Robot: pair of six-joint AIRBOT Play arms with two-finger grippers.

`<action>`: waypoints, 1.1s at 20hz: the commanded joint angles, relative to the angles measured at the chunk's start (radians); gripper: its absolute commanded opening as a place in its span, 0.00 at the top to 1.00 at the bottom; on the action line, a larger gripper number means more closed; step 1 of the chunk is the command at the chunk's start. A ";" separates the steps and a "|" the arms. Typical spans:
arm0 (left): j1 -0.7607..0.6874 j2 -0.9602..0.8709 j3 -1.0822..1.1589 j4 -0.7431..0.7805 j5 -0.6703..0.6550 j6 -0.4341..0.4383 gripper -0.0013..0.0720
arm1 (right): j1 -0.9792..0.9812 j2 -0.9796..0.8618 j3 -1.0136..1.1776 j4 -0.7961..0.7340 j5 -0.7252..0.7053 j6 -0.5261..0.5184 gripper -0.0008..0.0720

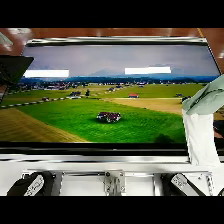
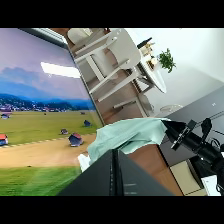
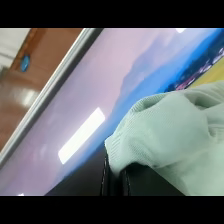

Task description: Fold the shirts.

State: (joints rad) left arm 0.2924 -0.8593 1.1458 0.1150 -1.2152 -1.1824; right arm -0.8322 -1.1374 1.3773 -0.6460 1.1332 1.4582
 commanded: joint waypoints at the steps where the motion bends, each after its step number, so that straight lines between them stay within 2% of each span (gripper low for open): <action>1: 0.000 0.001 0.000 -0.003 -0.008 0.000 0.93 | -0.035 -0.023 0.001 0.075 -0.047 -0.006 0.90; 3: 0.000 0.001 0.000 -0.003 0.002 0.000 0.93 | -0.035 -0.043 0.001 0.145 -0.067 -0.034 0.90; 5: 0.000 0.001 0.000 -0.003 0.002 0.000 0.94 | -0.039 -0.045 0.001 0.130 -0.098 -0.037 0.90; 8: 0.000 0.001 0.000 -0.003 0.003 0.000 0.93 | -0.075 -0.045 0.001 0.007 0.000 0.059 0.90; 12: 0.000 0.001 0.000 -0.003 0.008 0.012 0.93 | -0.155 -0.045 0.001 -0.245 0.306 0.145 0.90; 14: 0.000 0.001 0.000 -0.003 0.014 0.018 0.93 | -0.166 -0.045 -0.005 -0.478 0.435 0.184 0.90; 16: 0.000 0.001 0.000 -0.003 0.014 0.022 0.93 | -0.164 -0.045 -0.037 -0.692 0.541 0.171 0.90; 19: 0.000 0.001 0.000 -0.003 0.013 0.022 0.93 | -0.171 -0.045 -0.090 -0.901 0.607 0.150 0.90; 22: 0.000 0.001 0.000 -0.003 0.013 0.021 0.93 | -0.170 -0.045 -0.157 -0.930 0.588 0.164 0.90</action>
State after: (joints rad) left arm 0.2924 -0.8593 1.1458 0.1112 -1.2026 -1.1629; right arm -0.9989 -1.1820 1.2747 -1.4380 1.6752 1.6100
